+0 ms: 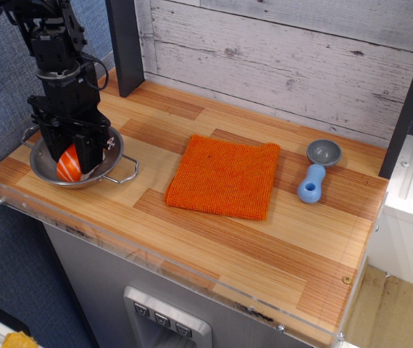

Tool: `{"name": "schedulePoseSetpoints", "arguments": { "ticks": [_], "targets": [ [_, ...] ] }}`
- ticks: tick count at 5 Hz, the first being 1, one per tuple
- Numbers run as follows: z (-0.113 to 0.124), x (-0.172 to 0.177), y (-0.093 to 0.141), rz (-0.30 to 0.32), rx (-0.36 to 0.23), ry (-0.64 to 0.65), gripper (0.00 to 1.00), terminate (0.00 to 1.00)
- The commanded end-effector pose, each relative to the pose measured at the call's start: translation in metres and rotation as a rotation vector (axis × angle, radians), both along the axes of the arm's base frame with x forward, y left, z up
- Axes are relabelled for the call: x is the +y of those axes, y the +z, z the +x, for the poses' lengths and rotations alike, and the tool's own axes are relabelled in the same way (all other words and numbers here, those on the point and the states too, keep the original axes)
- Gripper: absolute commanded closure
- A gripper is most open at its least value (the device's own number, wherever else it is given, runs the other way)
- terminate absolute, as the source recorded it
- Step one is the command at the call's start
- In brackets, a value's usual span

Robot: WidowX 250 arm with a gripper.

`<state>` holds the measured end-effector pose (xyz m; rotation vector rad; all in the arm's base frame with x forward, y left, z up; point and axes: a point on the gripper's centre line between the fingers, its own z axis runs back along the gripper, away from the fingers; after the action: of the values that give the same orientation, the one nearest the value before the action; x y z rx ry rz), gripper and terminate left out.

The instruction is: Place the orange and whtie object onto the cloth.

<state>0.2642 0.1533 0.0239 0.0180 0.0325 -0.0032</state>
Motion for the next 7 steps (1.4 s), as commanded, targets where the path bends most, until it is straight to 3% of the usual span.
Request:
{"name": "schedulePoseSetpoints", "arguments": {
  "ticks": [1, 3, 4, 5, 7],
  "targets": [
    [-0.003, -0.003, 0.034, 0.027, -0.058, 0.018, 1.00, 0.00],
    [0.004, -0.002, 0.090, -0.040, -0.142, 0.122, 1.00, 0.00],
    [0.017, -0.019, 0.110, -0.075, -0.153, 0.119, 1.00, 0.00],
    [0.033, -0.055, 0.108, -0.089, -0.166, 0.071, 1.00, 0.00],
    [0.048, -0.124, 0.080, -0.040, -0.119, -0.011, 1.00, 0.00]
  ]
}}
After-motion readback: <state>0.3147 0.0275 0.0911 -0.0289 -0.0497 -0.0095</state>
